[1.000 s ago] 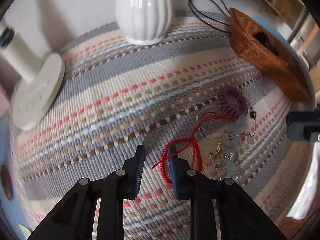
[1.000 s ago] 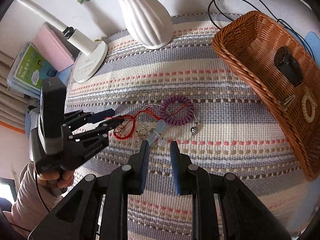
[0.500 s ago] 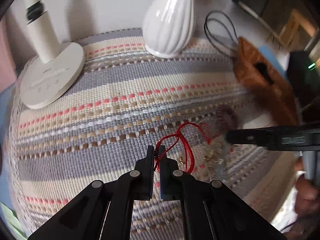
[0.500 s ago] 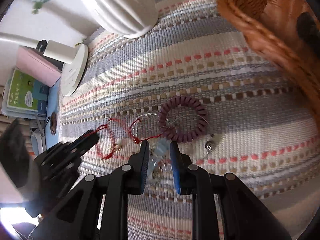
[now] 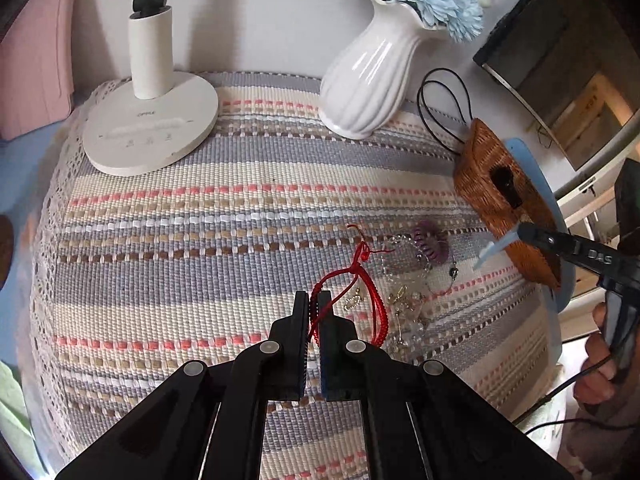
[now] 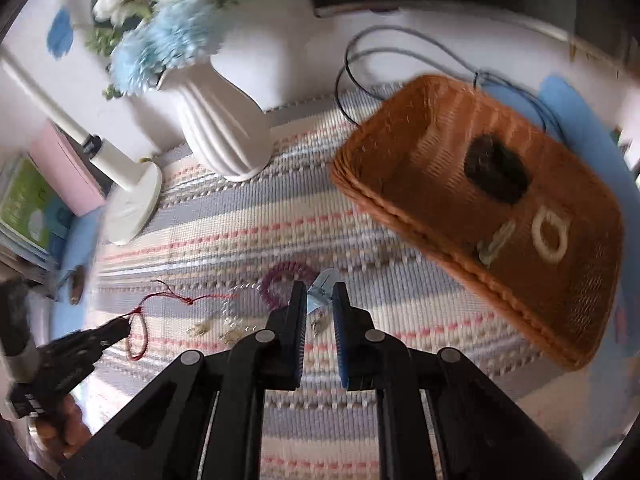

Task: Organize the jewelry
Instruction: 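Carry the red bracelet into the basket with the left tool while the right tool drops the blue clip there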

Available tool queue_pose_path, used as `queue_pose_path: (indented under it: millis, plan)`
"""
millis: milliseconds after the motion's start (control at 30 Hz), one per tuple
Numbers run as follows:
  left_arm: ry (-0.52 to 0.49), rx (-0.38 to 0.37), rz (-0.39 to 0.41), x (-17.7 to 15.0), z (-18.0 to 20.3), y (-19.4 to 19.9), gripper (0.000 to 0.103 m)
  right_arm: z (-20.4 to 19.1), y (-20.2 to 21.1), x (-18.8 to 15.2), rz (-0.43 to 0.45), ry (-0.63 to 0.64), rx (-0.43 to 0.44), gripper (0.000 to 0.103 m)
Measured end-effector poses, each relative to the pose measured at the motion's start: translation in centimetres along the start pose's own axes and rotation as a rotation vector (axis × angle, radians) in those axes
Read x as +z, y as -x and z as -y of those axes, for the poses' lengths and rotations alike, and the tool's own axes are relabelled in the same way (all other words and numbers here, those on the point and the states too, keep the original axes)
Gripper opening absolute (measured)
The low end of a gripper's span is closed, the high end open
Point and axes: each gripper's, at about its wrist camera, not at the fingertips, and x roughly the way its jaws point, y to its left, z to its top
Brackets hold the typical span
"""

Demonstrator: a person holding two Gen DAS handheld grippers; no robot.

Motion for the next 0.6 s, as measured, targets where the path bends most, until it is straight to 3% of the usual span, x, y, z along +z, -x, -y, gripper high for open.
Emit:
queue_pose_path:
  millis: [67,200,367,600]
  plan:
    - [-0.003,-0.028,0.006,0.1,0.4,0.3,0.003,1.7,0.5,-0.6,-0.038,-0.059,0.102,0.015]
    - [-0.005,-0.1,0.033,0.4,1.8,1.6,0.003,3.6,1.8,-1.6,-0.056,-0.112,0.161,0.015]
    - [-0.035,-0.162,0.078,1.4,4.4,3.4,0.004,5.4,4.9,-1.6,-0.016,-0.126,0.165,0.015]
    - [-0.157,-0.237,0.164,5.0,11.8,5.9,0.004,10.4,11.9,0.7,0.145,-0.154,0.09,0.015]
